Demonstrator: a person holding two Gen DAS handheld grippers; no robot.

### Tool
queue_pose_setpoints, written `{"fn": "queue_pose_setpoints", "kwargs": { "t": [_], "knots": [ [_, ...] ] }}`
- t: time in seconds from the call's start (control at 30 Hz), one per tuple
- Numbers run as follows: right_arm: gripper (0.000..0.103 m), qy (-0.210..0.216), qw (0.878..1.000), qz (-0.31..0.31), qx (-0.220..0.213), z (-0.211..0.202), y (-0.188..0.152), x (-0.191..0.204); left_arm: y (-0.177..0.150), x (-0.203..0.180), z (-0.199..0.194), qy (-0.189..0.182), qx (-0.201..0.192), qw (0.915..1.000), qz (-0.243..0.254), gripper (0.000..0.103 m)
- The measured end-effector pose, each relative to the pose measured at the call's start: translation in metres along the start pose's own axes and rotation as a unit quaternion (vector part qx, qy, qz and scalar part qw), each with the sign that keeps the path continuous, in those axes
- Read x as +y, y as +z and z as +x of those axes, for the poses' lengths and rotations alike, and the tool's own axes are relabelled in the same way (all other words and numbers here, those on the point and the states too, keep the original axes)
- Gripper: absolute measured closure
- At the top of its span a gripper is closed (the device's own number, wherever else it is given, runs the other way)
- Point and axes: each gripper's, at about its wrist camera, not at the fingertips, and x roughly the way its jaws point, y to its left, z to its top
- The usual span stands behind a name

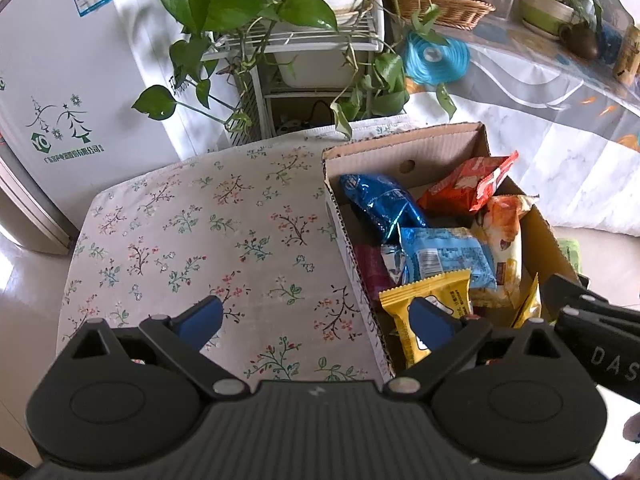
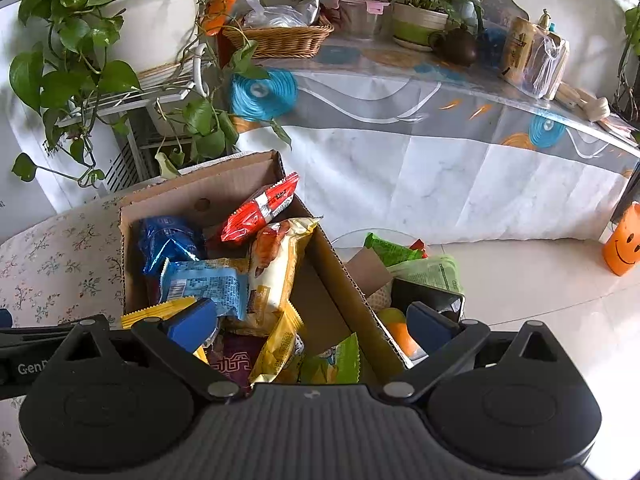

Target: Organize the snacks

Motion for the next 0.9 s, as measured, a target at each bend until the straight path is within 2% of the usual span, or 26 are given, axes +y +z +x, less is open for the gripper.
{"fn": "queue_pose_setpoints", "kwargs": {
  "t": [0.9],
  "knots": [
    [0.000, 0.002, 1.000, 0.007, 0.006, 0.0004, -0.0030, 0.0031, -0.0015, 0.0024, 0.0039, -0.010, 0.002, 0.9999, 0.010, 0.005]
  ]
}}
